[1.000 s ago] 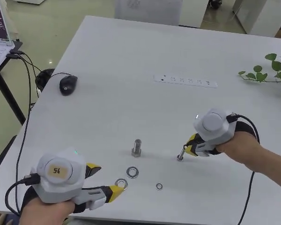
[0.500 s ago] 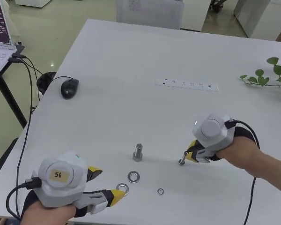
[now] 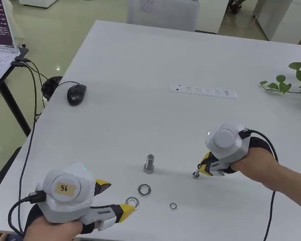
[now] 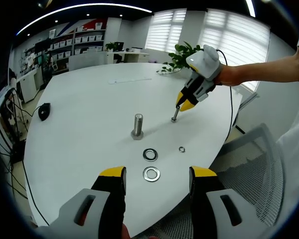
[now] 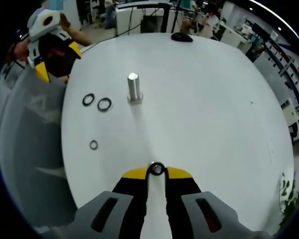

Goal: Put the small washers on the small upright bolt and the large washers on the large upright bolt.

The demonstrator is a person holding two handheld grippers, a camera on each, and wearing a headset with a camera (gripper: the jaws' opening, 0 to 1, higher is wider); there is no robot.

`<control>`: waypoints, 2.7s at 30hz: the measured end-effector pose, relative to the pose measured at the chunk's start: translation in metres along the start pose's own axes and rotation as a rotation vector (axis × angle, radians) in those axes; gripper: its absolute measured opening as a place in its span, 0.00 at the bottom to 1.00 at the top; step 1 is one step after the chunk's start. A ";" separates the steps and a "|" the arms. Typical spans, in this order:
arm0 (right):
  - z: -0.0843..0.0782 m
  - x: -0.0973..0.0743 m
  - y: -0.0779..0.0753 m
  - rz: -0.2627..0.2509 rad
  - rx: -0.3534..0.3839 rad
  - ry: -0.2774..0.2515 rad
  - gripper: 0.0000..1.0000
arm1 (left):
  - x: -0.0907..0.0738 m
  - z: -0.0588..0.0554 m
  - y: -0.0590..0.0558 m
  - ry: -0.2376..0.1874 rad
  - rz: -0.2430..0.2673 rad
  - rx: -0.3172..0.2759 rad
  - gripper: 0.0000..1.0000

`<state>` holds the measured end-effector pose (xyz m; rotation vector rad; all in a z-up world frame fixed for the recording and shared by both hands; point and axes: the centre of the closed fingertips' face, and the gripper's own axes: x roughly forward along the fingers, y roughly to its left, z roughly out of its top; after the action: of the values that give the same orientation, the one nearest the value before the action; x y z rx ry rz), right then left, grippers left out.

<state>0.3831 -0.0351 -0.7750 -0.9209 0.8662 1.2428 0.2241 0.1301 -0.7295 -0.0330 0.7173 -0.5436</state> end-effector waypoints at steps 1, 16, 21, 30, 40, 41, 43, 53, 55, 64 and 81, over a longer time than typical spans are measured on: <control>-0.001 0.001 0.000 0.004 0.000 0.003 0.13 | 0.000 -0.001 0.000 0.001 0.001 0.000 0.50; -0.016 0.034 0.000 0.027 0.011 0.046 0.14 | -0.007 -0.002 0.007 0.001 0.021 -0.008 0.50; -0.016 0.033 0.002 0.031 0.040 0.030 0.18 | -0.008 -0.004 0.008 0.005 0.026 -0.013 0.50; -0.033 0.016 -0.004 -0.023 0.134 -0.007 0.20 | -0.005 -0.003 0.004 0.002 0.019 -0.011 0.50; -0.067 0.012 0.038 0.034 0.139 0.051 0.20 | 0.000 -0.001 -0.002 0.001 0.002 0.003 0.50; -0.068 0.013 0.042 0.043 0.134 0.052 0.20 | 0.001 -0.001 -0.003 -0.001 -0.001 0.002 0.50; -0.068 0.015 0.051 0.050 0.139 0.049 0.20 | 0.002 -0.001 -0.004 0.002 -0.004 0.004 0.50; -0.027 0.028 0.086 0.103 0.075 -0.031 0.20 | -0.003 -0.003 -0.003 0.003 0.001 0.005 0.50; -0.015 0.032 0.097 0.134 0.024 -0.055 0.20 | -0.004 -0.003 -0.002 0.002 0.004 0.004 0.50; 0.012 0.046 0.114 0.170 -0.052 -0.069 0.20 | -0.006 -0.001 -0.002 -0.006 0.009 0.004 0.50; 0.019 0.049 0.121 0.188 -0.231 -0.092 0.19 | -0.001 0.001 -0.006 -0.003 -0.006 0.014 0.50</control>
<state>0.2697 0.0118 -0.8244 -0.9722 0.7593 1.5599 0.2211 0.1252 -0.7268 -0.0229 0.7103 -0.5537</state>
